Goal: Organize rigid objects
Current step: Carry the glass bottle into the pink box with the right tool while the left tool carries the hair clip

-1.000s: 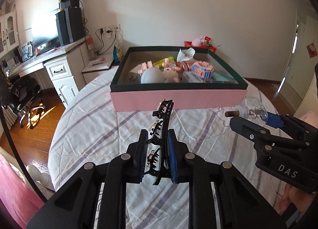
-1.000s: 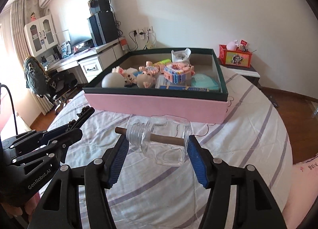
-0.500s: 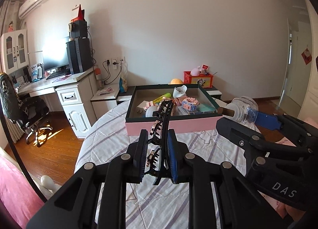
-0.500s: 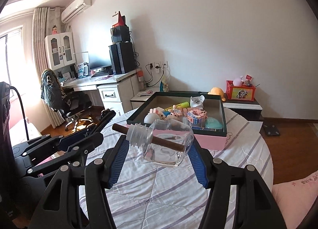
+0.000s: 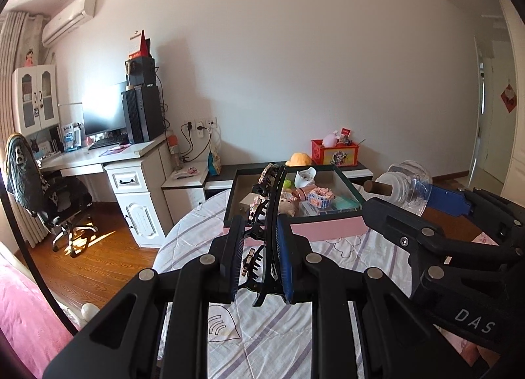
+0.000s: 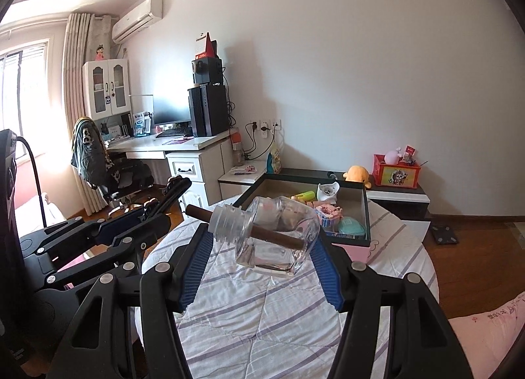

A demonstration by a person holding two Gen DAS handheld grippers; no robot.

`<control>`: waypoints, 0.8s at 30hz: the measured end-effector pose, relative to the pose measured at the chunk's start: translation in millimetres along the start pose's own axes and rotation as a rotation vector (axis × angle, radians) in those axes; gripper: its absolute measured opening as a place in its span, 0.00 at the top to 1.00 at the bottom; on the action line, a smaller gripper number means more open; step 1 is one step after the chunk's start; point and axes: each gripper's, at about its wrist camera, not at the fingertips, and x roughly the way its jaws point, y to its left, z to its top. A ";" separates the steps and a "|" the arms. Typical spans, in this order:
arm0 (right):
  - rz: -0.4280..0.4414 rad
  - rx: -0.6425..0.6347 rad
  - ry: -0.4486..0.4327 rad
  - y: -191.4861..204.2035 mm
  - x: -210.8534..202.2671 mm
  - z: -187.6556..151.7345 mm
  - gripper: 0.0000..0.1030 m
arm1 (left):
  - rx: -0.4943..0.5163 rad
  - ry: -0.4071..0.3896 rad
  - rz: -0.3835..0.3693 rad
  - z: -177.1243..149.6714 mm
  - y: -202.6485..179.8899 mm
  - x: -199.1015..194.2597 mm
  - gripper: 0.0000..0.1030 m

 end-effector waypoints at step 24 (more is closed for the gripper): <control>-0.049 -0.008 0.080 -63.2 141.0 45.9 0.40 | 0.089 0.106 0.034 52.9 -12.0 195.6 0.81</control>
